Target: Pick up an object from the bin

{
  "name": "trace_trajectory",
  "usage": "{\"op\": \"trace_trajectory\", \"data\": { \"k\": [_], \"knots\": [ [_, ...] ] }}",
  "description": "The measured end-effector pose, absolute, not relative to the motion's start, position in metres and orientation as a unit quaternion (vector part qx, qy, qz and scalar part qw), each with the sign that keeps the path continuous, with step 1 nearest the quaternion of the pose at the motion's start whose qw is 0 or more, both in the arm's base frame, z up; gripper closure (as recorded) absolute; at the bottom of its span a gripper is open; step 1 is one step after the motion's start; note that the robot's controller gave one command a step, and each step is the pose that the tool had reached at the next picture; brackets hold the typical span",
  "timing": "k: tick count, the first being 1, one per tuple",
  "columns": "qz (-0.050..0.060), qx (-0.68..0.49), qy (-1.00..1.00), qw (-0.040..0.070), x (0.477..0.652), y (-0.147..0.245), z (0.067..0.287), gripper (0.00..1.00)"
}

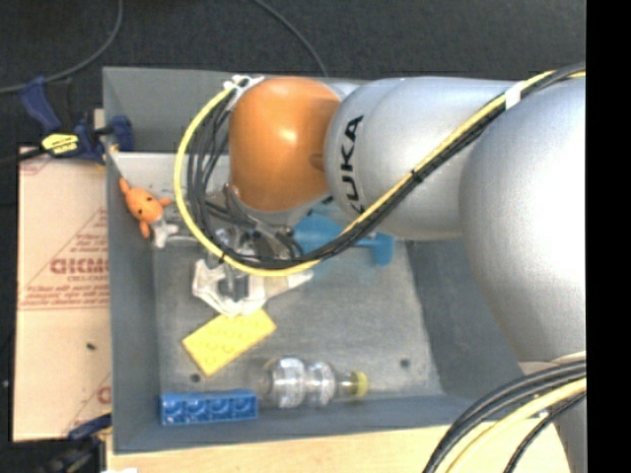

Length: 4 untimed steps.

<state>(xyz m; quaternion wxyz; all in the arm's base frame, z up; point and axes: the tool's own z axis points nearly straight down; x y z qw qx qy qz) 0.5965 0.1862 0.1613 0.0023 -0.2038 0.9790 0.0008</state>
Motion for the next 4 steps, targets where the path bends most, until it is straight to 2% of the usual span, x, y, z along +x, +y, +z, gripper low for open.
{"op": "trace_trajectory", "data": {
  "k": [1,2,3,4],
  "knots": [
    [0.002,-0.196,0.981,0.007,0.596,0.186,0.186,1.00],
    [0.001,-0.211,0.978,0.002,0.577,0.186,0.255,1.00],
    [0.002,-0.208,0.978,0.005,0.589,0.202,0.341,1.00],
    [0.001,-0.242,0.970,0.008,0.610,0.205,0.287,1.00]
  ]
}}
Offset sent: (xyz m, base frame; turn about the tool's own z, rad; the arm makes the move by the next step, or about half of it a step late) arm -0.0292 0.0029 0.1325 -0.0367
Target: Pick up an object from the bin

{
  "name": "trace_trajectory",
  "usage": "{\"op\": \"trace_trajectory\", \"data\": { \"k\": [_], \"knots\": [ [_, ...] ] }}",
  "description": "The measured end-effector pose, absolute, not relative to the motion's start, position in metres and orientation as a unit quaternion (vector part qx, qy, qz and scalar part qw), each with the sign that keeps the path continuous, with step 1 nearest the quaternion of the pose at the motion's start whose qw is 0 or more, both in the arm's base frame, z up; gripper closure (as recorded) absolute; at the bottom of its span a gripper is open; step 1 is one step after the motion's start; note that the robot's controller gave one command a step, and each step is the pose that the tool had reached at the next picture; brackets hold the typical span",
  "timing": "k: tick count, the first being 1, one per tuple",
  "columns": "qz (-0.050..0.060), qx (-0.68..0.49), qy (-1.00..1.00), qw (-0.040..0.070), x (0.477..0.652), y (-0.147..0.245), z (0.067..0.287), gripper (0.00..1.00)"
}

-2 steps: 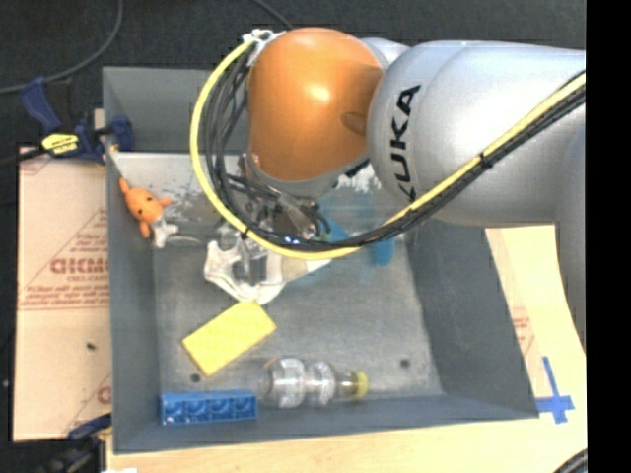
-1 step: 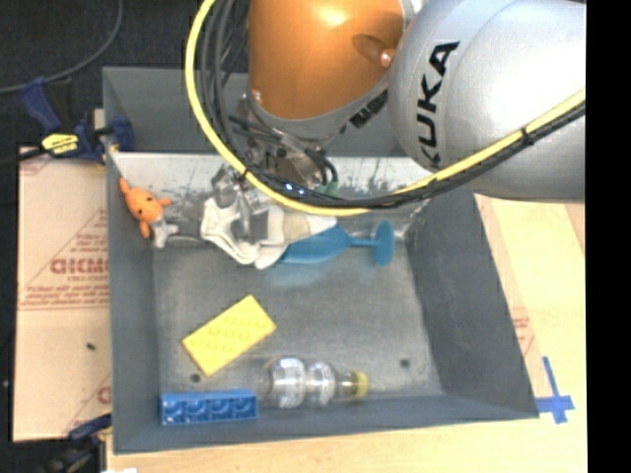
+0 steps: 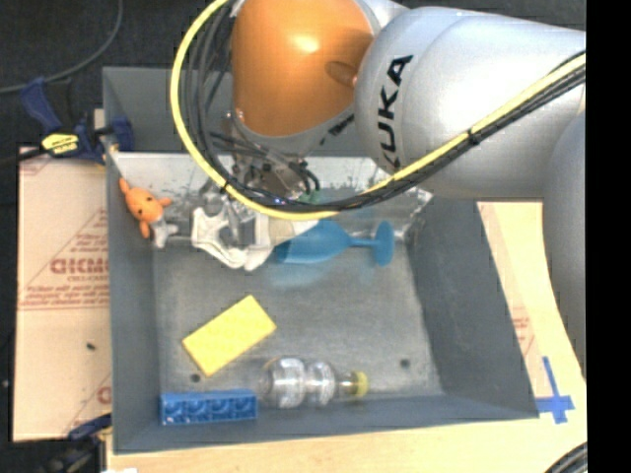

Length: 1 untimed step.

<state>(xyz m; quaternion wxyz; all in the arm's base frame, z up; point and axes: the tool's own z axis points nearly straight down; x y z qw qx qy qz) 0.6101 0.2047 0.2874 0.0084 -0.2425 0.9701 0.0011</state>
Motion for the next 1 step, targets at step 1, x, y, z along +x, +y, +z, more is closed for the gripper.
{"op": "trace_trajectory", "data": {
  "k": [1],
  "knots": [
    [0.002,-0.226,0.974,0.004,0.6086,0.2022,0.2626,1.00]
  ]
}}
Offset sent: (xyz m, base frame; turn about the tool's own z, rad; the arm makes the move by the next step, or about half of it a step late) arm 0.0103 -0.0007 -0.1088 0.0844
